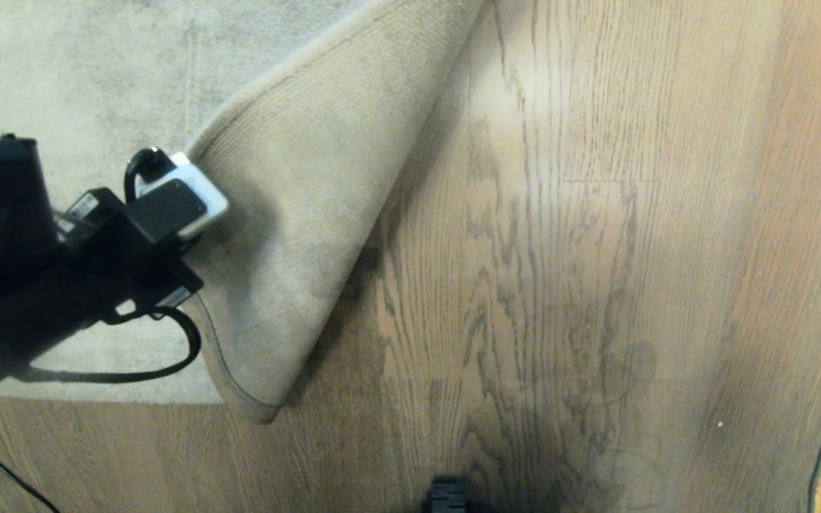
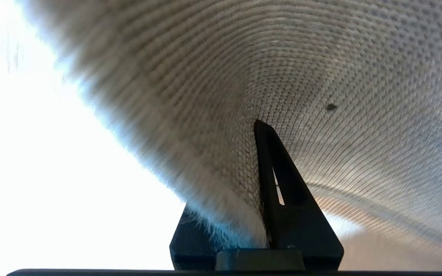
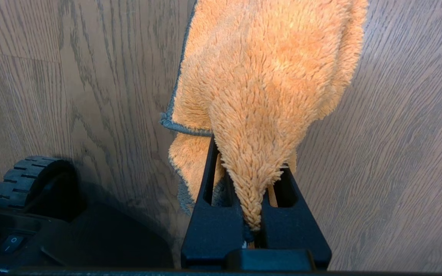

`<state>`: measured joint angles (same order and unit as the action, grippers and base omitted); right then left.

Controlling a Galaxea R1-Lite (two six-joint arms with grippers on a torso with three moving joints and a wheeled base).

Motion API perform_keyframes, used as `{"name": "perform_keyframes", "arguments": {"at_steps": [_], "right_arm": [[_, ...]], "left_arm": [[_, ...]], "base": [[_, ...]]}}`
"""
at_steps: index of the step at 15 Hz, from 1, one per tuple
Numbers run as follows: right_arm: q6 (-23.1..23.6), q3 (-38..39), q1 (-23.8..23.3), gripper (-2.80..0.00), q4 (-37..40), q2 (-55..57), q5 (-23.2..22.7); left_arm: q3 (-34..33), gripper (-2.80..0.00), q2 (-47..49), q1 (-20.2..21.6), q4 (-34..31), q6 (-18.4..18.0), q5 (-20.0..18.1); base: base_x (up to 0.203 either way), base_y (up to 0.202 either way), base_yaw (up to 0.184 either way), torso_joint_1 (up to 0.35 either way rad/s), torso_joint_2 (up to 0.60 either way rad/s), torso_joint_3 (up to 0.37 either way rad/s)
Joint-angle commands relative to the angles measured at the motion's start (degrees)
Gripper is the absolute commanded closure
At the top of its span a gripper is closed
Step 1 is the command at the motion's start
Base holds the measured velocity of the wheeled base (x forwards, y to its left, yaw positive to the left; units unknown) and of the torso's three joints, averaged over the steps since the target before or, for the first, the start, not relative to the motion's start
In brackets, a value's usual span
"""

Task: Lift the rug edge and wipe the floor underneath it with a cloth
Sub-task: Wipe the floor under the carpet with a rag

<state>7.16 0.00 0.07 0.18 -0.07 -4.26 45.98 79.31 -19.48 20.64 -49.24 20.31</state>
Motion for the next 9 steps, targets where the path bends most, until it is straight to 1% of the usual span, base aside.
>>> {"name": "perform_keyframes", "arguments": {"at_steps": [1, 3, 4, 8, 9], "right_arm": [[0.1, 0.0, 0.0, 0.0, 0.0, 0.1, 0.0], [0.1, 0.0, 0.0, 0.0, 0.1, 0.1, 0.0], [0.1, 0.0, 0.0, 0.0, 0.0, 0.1, 0.0], [0.1, 0.0, 0.0, 0.0, 0.1, 0.1, 0.0], [0.1, 0.0, 0.0, 0.0, 0.0, 0.1, 0.0]], "left_arm": [[3.4, 0.0, 4.6, -2.2, 1.3, -0.2, -2.1], [5.6, 0.0, 6.2, -2.5, 1.4, -0.5, -5.2], [6.4, 0.0, 6.8, -2.2, 1.4, -1.2, -6.7], [11.2, 0.0, 8.6, -2.0, 1.5, -6.6, -7.7], [12.2, 0.0, 8.8, -1.9, 1.5, -8.2, -8.9]], "base": [[0.0, 0.0, 0.0, 0.0, 0.0, 0.0], [0.0, 0.0, 0.0, 0.0, 0.0, 0.0], [0.0, 0.0, 0.0, 0.0, 0.0, 0.0], [0.0, 0.0, 0.0, 0.0, 0.0, 0.0], [0.0, 0.0, 0.0, 0.0, 0.0, 0.0]]}}
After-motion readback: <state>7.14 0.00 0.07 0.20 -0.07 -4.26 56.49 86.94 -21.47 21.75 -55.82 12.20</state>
